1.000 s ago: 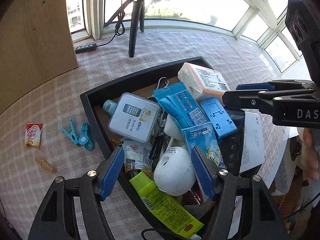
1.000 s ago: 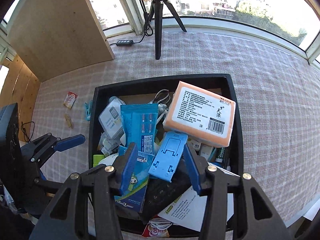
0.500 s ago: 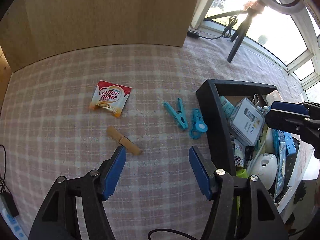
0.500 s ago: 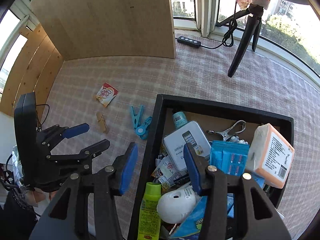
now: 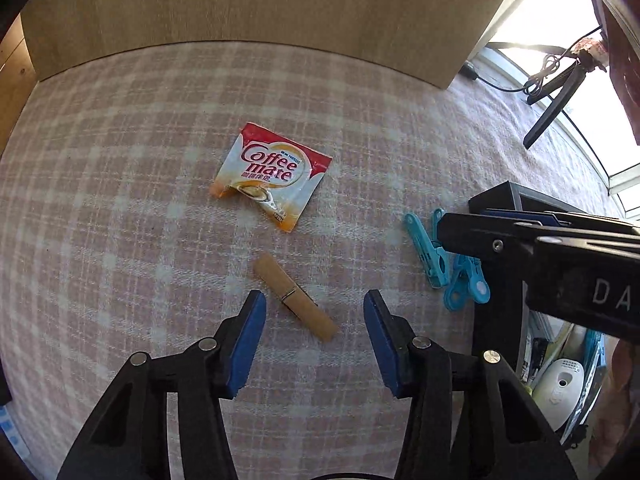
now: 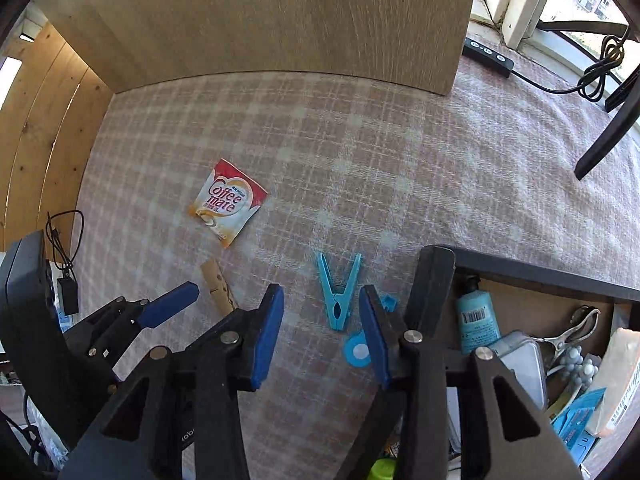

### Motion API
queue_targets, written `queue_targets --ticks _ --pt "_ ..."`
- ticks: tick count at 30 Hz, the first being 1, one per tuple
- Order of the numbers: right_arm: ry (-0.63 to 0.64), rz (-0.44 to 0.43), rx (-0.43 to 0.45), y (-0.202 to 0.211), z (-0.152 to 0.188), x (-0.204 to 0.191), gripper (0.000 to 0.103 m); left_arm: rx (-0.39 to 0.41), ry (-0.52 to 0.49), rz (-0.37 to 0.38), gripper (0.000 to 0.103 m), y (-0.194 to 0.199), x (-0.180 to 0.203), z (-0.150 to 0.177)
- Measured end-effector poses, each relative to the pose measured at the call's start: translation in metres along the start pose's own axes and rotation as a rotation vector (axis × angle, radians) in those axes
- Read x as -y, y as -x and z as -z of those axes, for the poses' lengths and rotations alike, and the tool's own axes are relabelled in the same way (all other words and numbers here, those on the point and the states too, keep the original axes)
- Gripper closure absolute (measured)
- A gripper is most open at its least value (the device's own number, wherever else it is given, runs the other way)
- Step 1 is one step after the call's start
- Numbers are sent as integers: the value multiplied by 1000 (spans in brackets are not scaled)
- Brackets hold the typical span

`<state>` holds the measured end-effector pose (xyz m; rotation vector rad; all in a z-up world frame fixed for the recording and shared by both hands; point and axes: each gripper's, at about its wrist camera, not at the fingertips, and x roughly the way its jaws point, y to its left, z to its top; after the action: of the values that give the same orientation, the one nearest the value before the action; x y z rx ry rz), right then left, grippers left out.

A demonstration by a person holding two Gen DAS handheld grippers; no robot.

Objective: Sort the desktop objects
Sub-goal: 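Grasp the wooden clothespin with the left gripper while the right gripper grasps the teal clothespin, then carry both clothespins over the bin and release them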

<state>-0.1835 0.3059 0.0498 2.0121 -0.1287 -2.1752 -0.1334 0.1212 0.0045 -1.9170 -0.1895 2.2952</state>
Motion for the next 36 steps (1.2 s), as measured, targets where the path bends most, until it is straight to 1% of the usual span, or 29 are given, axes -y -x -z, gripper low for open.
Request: queue_targets --ticks 4,6,9,11,12,13,15,18,22,25,28,31,34,36 --pt "-3 39 -21 -14 -5 0 65 -15 -2 -12 68 -7 1 1" --pt "-1 49 -33 -21 -5 -1 66 -8 -13 -23 70 -7 1 2" --pt "9 59 -48 -29 -3 -5 68 -5 -28 -33 78 -6 -1 3" --pt "10 71 -63 -36 0 -6 69 -2 -30 -32 88 -4 -4 5" --pt "16 79 -66 -38 2 -8 71 0 -32 -32 91 -4 -6 5" --pt "28 89 -65 -39 3 -11 73 1 -34 -26 91 -3 -7 6" --pt "40 102 -60 -39 7 -15 74 2 -37 -17 91 -1 -9 7" --pt "61 117 -51 -38 12 -22 80 10 -44 -12 91 1 -10 11" --pt "42 69 -53 -35 18 -23 81 13 -35 3 91 9 -16 15" --pt "16 27 -29 -23 24 -20 81 24 -47 27 91 21 -18 17" --pt "-1 -15 -1 0 31 -14 81 43 -77 60 91 35 -6 17" --pt "-26 -38 38 31 41 1 81 51 -114 117 91 45 15 17" --pt "-50 -31 74 64 54 23 81 58 -181 167 92 55 48 18" --pt "-75 -25 92 84 58 44 81 57 -230 204 91 61 74 26"
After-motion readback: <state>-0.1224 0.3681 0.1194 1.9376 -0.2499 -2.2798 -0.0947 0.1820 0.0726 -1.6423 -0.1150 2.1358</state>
